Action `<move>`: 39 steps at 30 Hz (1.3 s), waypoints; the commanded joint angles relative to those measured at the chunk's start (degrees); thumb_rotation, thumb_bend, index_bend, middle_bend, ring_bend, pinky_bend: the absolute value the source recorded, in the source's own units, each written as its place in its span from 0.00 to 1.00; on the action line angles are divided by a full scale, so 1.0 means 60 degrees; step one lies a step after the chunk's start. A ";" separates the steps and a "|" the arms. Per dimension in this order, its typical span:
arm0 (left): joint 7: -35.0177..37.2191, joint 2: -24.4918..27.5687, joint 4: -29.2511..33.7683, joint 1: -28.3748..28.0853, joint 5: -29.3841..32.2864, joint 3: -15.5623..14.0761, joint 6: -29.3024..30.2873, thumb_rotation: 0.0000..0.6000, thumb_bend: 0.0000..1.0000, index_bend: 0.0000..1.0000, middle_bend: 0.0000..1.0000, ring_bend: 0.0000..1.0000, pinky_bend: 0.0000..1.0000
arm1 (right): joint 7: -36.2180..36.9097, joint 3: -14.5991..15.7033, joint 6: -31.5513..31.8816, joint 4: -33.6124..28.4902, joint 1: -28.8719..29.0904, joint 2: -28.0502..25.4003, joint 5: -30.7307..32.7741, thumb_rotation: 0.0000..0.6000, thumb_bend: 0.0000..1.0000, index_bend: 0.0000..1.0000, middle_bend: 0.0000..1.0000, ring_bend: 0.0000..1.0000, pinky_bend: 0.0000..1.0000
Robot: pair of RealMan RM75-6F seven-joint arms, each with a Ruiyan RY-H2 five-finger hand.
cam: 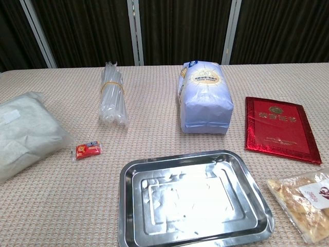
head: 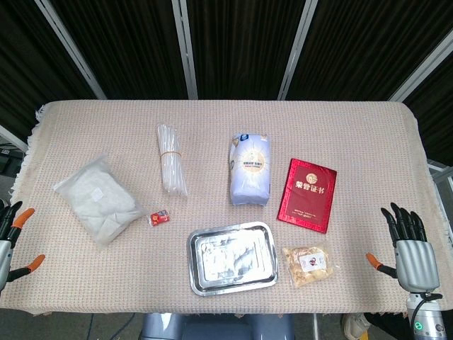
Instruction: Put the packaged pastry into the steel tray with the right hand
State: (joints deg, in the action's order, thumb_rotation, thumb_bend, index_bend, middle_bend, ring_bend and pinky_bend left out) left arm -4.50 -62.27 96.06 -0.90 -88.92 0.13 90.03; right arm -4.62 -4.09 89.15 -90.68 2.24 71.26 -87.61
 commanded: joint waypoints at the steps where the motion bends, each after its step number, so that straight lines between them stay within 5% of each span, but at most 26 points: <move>1: -0.0011 -0.0015 -0.0011 -0.0011 0.0018 0.0007 -0.0030 1.00 0.17 0.13 0.00 0.00 0.00 | 0.0000 -0.0005 -0.0025 0.0010 0.0015 0.0012 0.0006 1.00 0.10 0.08 0.00 0.00 0.00; 39: -0.0188 0.0090 0.0121 -0.0141 -0.0022 0.0109 -0.0186 1.00 0.17 0.13 0.00 0.00 0.00 | 0.0893 0.0395 -0.1078 -0.0376 0.0653 -0.0434 -0.0721 1.00 0.10 0.07 0.00 0.00 0.00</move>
State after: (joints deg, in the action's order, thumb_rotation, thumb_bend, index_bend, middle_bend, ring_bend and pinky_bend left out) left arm -5.61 -61.75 96.78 -1.72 -89.03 0.77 88.94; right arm 0.10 -2.36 83.89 -92.28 5.34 69.26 -91.02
